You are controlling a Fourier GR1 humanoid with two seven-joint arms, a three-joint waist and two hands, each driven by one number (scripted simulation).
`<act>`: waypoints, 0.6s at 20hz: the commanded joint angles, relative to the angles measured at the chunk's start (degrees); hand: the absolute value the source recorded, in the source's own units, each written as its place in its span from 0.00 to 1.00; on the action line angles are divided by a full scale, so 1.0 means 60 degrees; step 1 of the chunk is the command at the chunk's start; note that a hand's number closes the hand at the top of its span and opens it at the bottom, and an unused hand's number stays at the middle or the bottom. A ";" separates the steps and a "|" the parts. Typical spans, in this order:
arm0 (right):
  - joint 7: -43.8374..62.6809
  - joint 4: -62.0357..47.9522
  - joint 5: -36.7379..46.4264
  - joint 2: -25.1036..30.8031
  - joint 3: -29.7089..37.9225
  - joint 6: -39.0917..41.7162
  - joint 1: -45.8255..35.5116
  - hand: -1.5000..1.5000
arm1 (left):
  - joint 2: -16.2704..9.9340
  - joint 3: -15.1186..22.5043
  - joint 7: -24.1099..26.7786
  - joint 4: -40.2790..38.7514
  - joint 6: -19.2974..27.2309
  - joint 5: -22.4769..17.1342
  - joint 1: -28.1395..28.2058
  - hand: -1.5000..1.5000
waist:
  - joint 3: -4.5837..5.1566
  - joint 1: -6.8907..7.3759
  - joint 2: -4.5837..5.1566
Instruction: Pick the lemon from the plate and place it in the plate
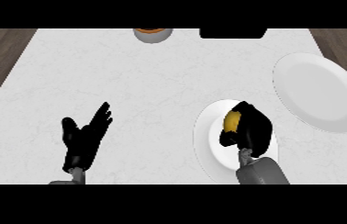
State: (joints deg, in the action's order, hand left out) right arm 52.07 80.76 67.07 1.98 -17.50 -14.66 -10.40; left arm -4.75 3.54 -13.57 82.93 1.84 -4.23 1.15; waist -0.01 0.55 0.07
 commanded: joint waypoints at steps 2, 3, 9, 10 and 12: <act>0.2073 -0.1236 0.1012 0.0005 0.2272 -0.0847 -0.2606 1.00 | 0.0067 0.0238 -0.0004 0.0013 -0.0159 0.0052 -0.0156 0.50 | 0.0010 0.0453 0.0229; 0.2375 -0.1398 0.1112 0.0147 0.2655 -0.0888 -0.2873 1.00 | 0.0153 0.0288 0.0056 0.0018 -0.0128 0.0069 -0.0236 0.50 | 0.0016 0.0518 0.0311; 0.3440 -0.2518 0.2908 0.1250 0.4158 -0.1137 -0.4673 1.00 | 0.0040 0.0451 -0.0021 0.0118 -0.0295 0.0176 -0.0528 0.50 | 0.0028 0.0965 0.0460; 0.3574 -0.2711 0.3176 0.1304 0.4374 -0.1308 -0.4862 1.00 | 0.0104 0.0485 -0.0055 0.0099 -0.0287 0.0161 -0.0580 0.50 | 0.0020 0.1013 0.0495; 0.3951 -0.2871 0.3841 0.1364 0.4732 -0.1645 -0.5311 1.00 | 0.0040 0.0436 0.0026 0.0052 -0.0387 0.0097 -0.0510 0.50 | 0.0027 0.1151 0.0480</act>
State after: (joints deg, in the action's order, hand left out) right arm 63.30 66.82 83.80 8.85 6.66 -19.00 -36.09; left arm -4.40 5.75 -13.54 83.48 0.16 -3.68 -1.50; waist 0.14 6.12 2.63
